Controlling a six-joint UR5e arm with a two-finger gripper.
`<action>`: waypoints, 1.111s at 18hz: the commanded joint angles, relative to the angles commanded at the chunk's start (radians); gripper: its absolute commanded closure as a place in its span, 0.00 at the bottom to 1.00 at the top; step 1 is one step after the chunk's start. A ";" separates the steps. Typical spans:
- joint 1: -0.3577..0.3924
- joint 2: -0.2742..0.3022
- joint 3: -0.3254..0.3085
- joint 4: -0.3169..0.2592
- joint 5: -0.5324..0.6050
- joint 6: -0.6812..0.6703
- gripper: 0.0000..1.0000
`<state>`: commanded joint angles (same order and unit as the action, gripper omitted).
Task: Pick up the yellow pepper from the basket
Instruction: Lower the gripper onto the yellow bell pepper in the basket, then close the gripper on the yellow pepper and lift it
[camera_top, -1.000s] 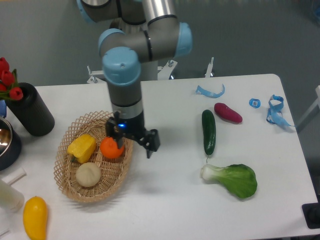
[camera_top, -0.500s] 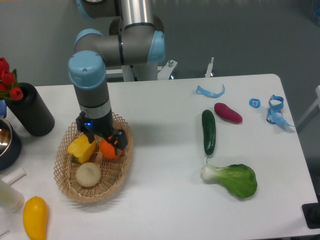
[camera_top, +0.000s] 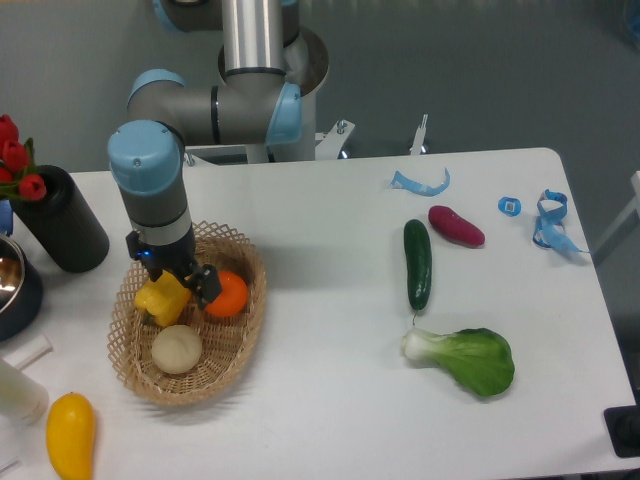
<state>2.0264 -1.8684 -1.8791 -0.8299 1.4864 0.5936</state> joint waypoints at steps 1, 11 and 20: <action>0.000 -0.002 -0.002 0.000 0.000 0.002 0.00; -0.015 -0.031 -0.005 0.003 0.000 0.002 0.00; -0.023 -0.044 -0.006 0.002 0.000 0.003 0.00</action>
<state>2.0034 -1.9129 -1.8853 -0.8283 1.4864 0.5967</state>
